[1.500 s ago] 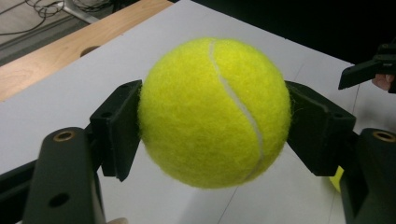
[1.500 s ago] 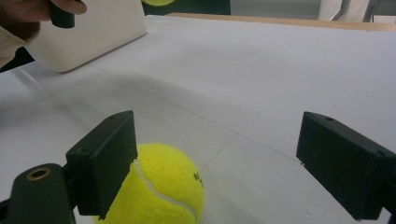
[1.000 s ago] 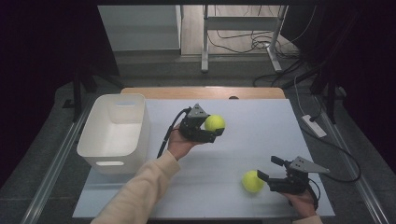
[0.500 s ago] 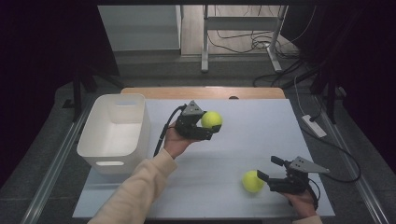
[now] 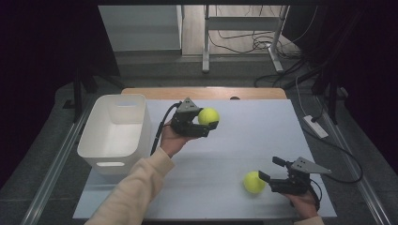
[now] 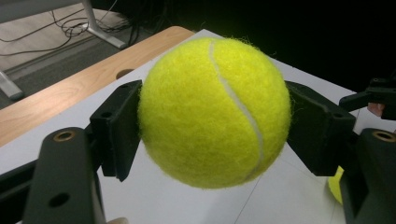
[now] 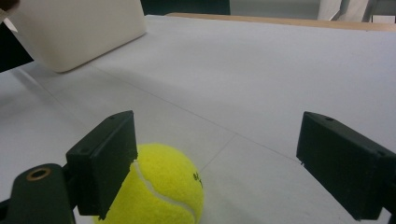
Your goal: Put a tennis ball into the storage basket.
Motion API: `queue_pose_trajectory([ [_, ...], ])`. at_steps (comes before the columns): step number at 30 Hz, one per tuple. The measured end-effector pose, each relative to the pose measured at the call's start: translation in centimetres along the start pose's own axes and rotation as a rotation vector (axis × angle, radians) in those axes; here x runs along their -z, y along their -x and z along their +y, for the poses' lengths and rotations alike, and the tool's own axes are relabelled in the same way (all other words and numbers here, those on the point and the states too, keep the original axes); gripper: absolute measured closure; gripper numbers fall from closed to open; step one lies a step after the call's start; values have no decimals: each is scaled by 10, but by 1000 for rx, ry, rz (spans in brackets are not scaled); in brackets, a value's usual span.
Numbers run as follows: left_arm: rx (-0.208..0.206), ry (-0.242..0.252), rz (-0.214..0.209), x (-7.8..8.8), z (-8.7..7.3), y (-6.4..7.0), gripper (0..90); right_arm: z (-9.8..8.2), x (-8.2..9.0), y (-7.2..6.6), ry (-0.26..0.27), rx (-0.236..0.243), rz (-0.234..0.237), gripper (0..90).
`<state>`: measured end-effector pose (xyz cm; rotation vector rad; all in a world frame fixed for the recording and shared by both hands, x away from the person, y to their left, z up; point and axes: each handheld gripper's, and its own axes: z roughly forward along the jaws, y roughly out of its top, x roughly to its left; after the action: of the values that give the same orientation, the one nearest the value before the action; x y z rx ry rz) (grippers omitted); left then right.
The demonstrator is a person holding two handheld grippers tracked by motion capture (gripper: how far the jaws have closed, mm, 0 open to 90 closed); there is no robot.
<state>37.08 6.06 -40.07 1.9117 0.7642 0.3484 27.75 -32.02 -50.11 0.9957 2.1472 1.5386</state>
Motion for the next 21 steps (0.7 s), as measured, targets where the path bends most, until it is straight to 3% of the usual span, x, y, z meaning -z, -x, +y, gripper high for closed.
queue_pose_trajectory([
  [21, 20, 44, 46, 29, 13, -19, 269, 0, -1, 0, -1, -1, -6, 121],
])
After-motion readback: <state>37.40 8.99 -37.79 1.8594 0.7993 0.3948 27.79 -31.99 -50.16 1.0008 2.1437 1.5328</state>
